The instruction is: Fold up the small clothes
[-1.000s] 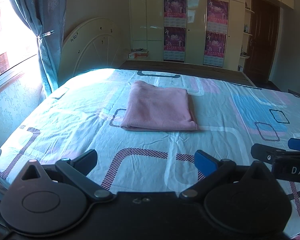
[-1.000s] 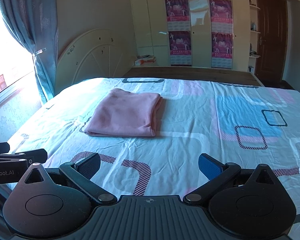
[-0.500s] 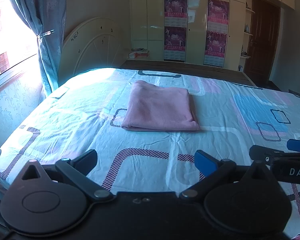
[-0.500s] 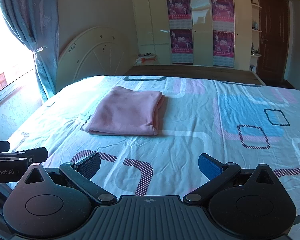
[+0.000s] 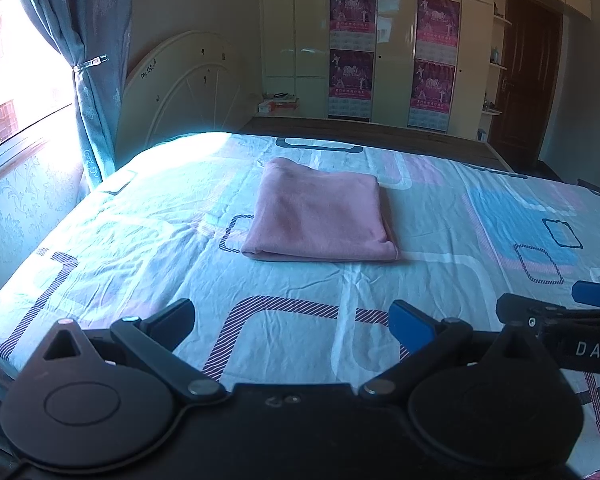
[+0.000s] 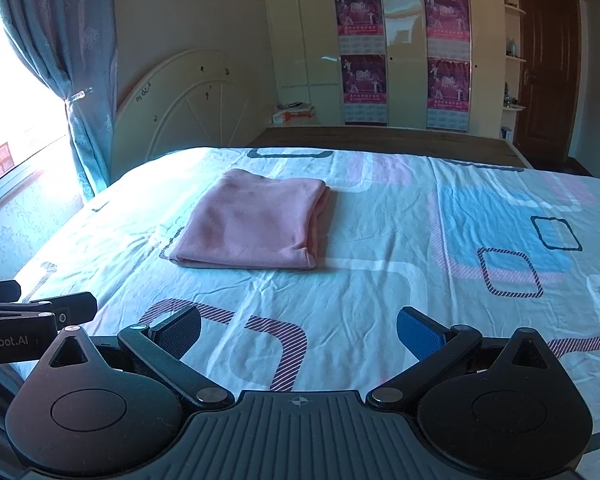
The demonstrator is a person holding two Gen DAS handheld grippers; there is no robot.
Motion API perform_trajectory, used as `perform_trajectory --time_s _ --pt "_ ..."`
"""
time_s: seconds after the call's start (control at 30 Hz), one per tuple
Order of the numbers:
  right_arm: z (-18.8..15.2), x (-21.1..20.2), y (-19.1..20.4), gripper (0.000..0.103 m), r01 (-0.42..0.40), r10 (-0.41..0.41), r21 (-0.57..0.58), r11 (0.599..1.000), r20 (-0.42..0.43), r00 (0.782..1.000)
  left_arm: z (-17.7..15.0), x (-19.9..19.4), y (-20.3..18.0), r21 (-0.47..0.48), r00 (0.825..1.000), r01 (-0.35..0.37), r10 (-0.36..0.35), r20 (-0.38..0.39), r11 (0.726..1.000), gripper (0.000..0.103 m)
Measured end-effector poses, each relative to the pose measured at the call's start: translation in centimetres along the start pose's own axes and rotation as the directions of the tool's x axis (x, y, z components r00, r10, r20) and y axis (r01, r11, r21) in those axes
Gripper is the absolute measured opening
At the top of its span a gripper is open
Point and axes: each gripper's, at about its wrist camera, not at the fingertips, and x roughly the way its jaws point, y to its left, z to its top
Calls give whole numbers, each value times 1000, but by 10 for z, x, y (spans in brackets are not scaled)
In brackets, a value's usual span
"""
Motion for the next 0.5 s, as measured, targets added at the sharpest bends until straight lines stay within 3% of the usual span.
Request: perform_trajectory --time_s 0.13,0.27,0.5 --pt "1 3 2 103 -7 7 0 1000 -10 1000 0 1 0 -3 1000 4 -4 -2 1000 103" --pt "3 9 4 103 -9 9 -5 1000 -15 1000 1 6 3 -3 998 60 -60 2 998 102" --pt "3 23 -2 103 6 -5 11 1000 -35 999 11 27 6 20 999 44 -45 23 999 103"
